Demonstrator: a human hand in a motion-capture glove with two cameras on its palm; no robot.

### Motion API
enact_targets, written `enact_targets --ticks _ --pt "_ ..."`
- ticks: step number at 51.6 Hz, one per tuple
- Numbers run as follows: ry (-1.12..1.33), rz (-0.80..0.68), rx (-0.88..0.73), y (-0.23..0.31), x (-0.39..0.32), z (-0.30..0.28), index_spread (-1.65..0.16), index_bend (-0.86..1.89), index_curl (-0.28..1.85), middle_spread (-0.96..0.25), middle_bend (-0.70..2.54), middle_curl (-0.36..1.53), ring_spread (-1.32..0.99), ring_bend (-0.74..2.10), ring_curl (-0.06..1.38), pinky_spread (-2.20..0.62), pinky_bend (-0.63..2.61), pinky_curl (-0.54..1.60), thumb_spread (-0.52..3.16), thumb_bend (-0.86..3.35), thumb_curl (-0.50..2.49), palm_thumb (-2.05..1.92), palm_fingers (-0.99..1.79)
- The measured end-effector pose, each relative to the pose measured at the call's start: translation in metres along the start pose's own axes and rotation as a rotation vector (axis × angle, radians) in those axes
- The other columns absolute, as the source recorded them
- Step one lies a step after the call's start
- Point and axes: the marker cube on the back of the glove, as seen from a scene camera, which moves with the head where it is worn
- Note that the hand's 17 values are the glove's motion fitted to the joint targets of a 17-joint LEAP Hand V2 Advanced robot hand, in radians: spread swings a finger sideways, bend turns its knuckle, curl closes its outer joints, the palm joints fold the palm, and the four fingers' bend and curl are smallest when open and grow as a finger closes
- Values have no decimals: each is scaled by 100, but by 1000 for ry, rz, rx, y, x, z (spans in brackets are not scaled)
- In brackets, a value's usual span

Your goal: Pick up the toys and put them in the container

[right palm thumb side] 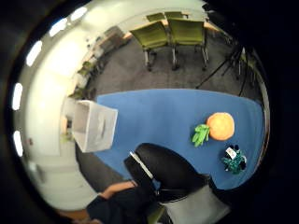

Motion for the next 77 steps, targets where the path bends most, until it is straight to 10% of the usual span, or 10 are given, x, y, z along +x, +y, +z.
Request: enact_targets --ticks 44,54,77 --pt "-130 102 -326 17 57 193 -26 17 42 -18 26 41 -45 35 23 -17 65 34 95 -8 20 -10 -4" --pt "-142 132 -339 24 58 191 -34 70 55 -20 9 33 -44 16 19 -10 70 35 97 -2 24 0 19" --pt "7 175 -285 29 48 166 -31 46 67 -29 32 40 -52 76 35 -29 77 36 121 23 41 55 81"
